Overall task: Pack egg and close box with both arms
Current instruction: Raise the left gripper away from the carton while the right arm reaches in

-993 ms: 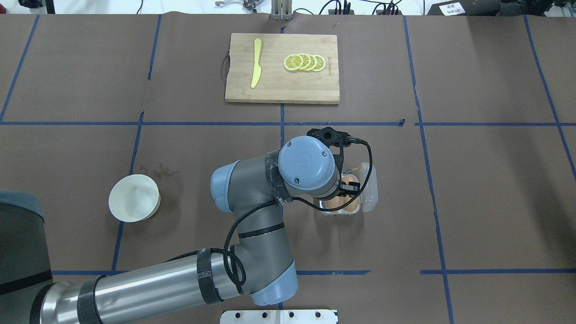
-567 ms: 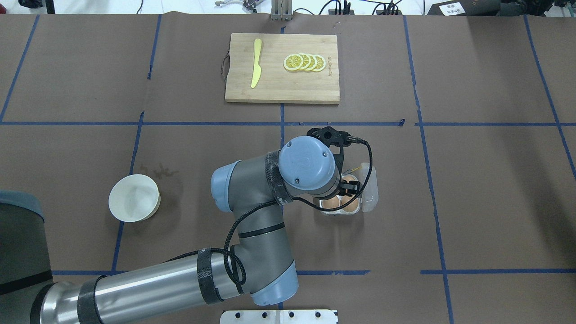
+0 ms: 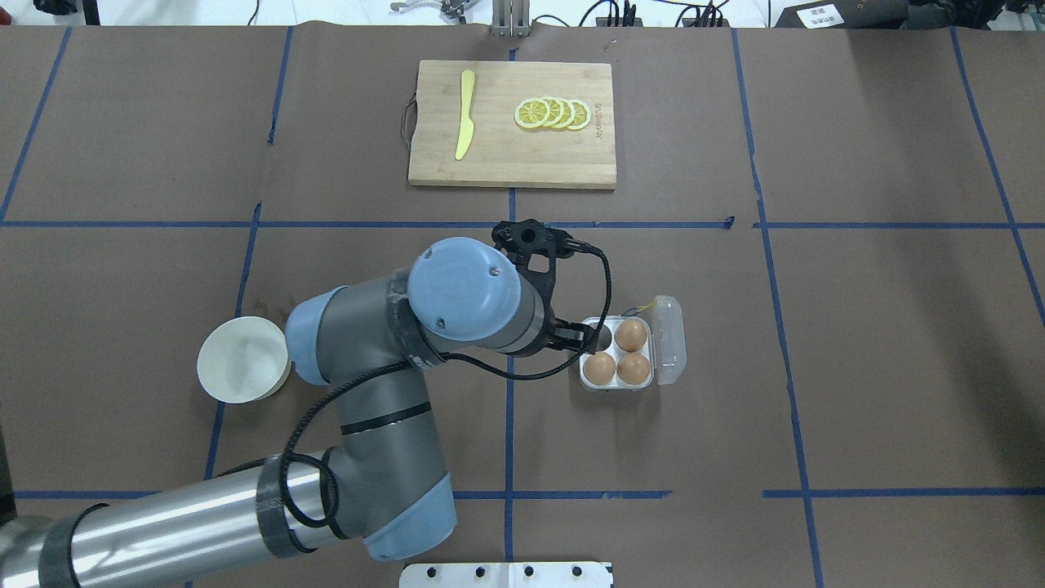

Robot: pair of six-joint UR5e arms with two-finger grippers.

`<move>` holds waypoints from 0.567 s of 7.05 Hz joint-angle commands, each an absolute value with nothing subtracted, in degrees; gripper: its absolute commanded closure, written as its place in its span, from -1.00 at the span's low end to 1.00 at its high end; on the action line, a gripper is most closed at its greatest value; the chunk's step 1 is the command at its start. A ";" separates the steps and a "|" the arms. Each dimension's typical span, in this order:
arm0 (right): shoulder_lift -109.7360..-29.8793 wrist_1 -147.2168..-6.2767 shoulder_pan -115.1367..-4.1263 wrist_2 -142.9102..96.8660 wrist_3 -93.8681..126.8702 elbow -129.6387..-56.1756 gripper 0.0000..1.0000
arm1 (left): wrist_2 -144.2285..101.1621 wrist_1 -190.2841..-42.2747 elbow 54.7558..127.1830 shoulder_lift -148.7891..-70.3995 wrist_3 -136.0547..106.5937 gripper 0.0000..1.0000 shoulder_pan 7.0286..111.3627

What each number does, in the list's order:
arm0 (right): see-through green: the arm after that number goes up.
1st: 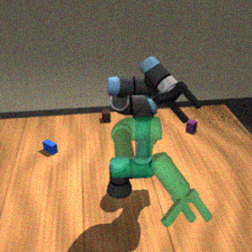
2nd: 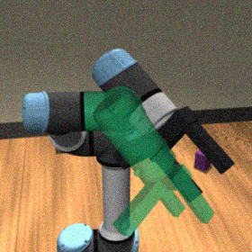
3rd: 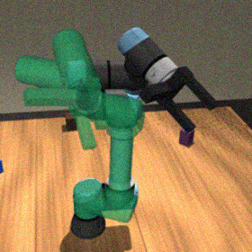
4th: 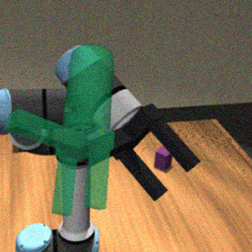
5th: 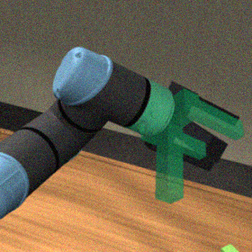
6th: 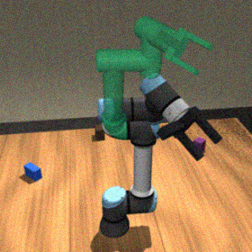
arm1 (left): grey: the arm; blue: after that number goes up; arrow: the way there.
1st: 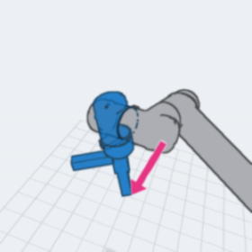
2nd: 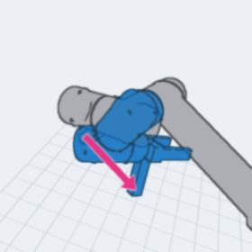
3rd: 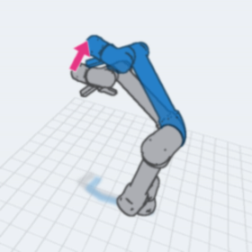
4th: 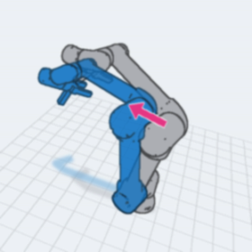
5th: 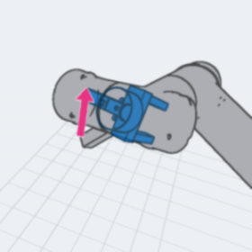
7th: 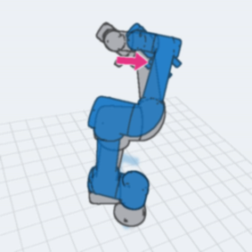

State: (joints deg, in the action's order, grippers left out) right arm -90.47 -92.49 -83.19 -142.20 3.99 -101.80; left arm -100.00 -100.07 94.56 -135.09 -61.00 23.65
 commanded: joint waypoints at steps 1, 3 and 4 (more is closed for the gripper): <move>-91.05 -92.37 -75.99 -142.21 16.18 -109.56 -1.00 | -105.77 -92.83 102.55 -129.40 -56.34 -0.99 31.77; -90.97 -82.77 -68.16 -140.46 32.08 -111.27 0.14 | -109.68 -92.55 109.56 -122.73 -53.81 -0.99 42.22; -90.44 -74.09 -60.98 -136.19 44.17 -111.62 0.99 | -113.25 -92.37 110.90 -119.91 -48.13 -0.99 46.89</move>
State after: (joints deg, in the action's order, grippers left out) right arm -90.83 -82.86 -68.14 -139.84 31.49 -111.00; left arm -109.84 -92.68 108.26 -123.48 -53.10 41.17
